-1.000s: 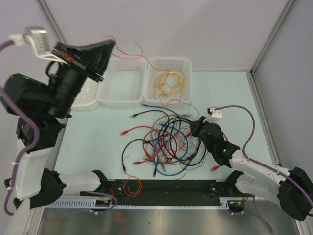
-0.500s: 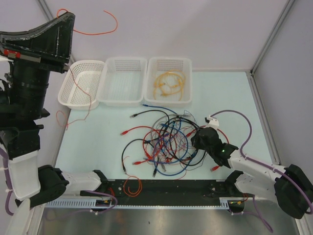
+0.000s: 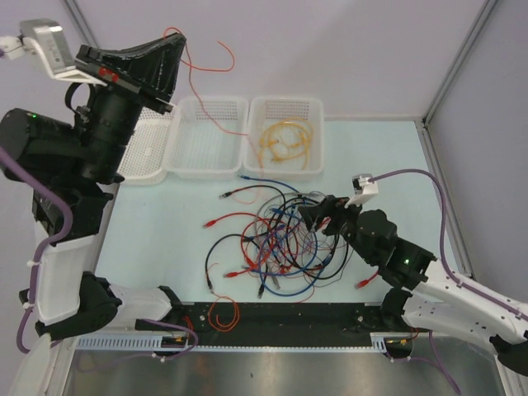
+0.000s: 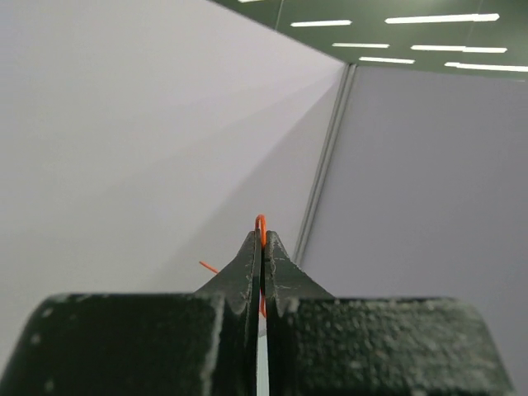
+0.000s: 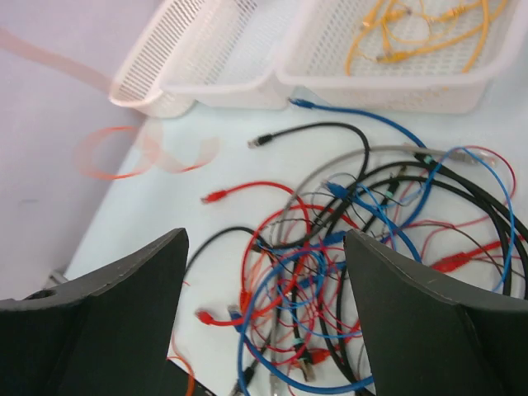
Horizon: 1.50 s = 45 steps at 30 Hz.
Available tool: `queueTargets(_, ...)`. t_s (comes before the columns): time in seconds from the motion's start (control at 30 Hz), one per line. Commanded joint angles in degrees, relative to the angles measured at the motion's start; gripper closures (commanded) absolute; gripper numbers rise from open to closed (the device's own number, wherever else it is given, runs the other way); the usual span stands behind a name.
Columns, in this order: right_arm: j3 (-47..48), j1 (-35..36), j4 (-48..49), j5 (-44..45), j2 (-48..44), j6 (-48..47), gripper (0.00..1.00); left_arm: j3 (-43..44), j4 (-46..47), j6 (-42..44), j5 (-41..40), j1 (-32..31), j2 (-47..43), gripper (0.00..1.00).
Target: Untangle the cables
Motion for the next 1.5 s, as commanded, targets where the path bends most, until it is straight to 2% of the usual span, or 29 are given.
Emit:
queueTargets(0.0, 2.15, 0.90, -2.04, 1.85, -3.35, -1.73, 0.19, -2.04, -2.63, 5.06, -8.26, -0.17, 1.84, 1.00)
queueTargets(0.1, 2.24, 0.98, -3.54, 1.94, -6.43, -1.55, 0.20, -2.74, -3.77, 7.35, -12.32, 0.70, 4.47, 1.00)
queueTargets(0.3, 4.17, 0.72, -7.75, 3.34, -10.03, -4.26, 0.21, -2.39, -5.88, 4.63, -12.43, 8.96, 10.10, 0.99)
queueTargets(0.37, 5.57, 0.11, -9.16, 3.34, -10.21, -5.41, 0.22, -2.39, -5.80, 3.40, -12.16, 13.00, 11.59, 0.92)
queueTargets(0.4, 6.02, -0.07, -9.51, 3.43, -10.13, -6.46, 0.22, -2.40, -4.84, 3.22, -12.07, 14.23, 12.73, 0.84)
queueTargets(0.47, 6.46, -0.77, -9.96, 3.34, -10.04, -7.35, 0.22, -3.70, -2.47, 4.27, -11.02, 17.05, 13.62, 0.83)
queueTargets(0.5, 6.55, -1.64, -9.96, 3.26, -9.86, -7.61, 0.22, -4.24, 0.85, 4.80, -10.84, 17.84, 14.49, 0.85)
queueTargets(0.6, 6.63, -4.36, -8.47, 1.16, -9.25, -8.05, 0.23, -3.11, 5.08, 5.42, -8.03, 20.92, 17.13, 1.00)
queueTargets(0.73, 6.81, -8.41, -6.88, -2.89, -6.18, -7.44, 0.23, 6.01, 5.62, 4.54, -4.08, 24.34, 24.59, 1.00)
queueTargets(0.87, 6.81, -11.67, -6.44, -6.93, -3.19, -7.35, 0.23, 7.28, 4.23, -0.20, 0.49, 26.37, 26.72, 1.00)
queueTargets(0.93, 6.81, -12.98, -6.88, -7.90, -1.35, -7.52, 0.23, 1.08, 4.22, -2.40, 2.16, 26.37, 25.15, 1.00)
queueTargets(1.0, 6.81, -13.78, -7.49, -9.04, -0.38, -7.44, 0.23, -5.52, 5.62, -4.94, 3.14, 26.37, 23.39, 0.68)
queueTargets(1.03, 6.81, -14.48, -7.67, -9.31, 0.59, -7.44, 0.22, -12.43, 6.23, -6.00, 2.79, 26.46, 21.72, 0.42)
queueTargets(1.1, 6.81, -15.18, -7.94, -10.37, 1.21, -7.70, 0.22, -18.62, 6.24, -8.28, 2.35, 26.63, 20.57, 0.33)
queueTargets(1.13, 6.72, -15.80, -8.02, -10.72, 1.56, -7.61, 0.22, -24.57, 6.24, -9.25, 2.26, 26.64, 19.78, 0.28)
queueTargets(1.2, 6.55, -16.24, -8.37, -11.07, 2.09, -7.88, 0.22, -31.01, 6.68, -12.67, 2.26, 26.64, 17.06, 0.27)
queueTargets(1.23, 6.37, -16.50, -8.46, -10.98, 2.09, -7.88, 0.22, -38.09, 8.51, -14.26, 2.43, 26.64, 15.83, 0.27)
queueTargets(1.3, 5.85, -17.12, -8.64, -11.16, 2.18, -7.88, 0.22, -45.60, 10.80, -19.16, 3.30, 26.55, 12.40, 0.27)
queueTargets(1.33, 5.50, -17.30, -8.55, -11.16, 2.00, -7.79, 0.22, -51.99, 12.90, -20.50, 3.40, 26.55, 11.61, 0.27)
queueTargets(1.47, 4.09, -18.00, -8.02, -12.04, 1.74, -6.83, 0.22, -59.87, 10.91, -26.21, -0.98, 26.55, 11.42, 0.26)
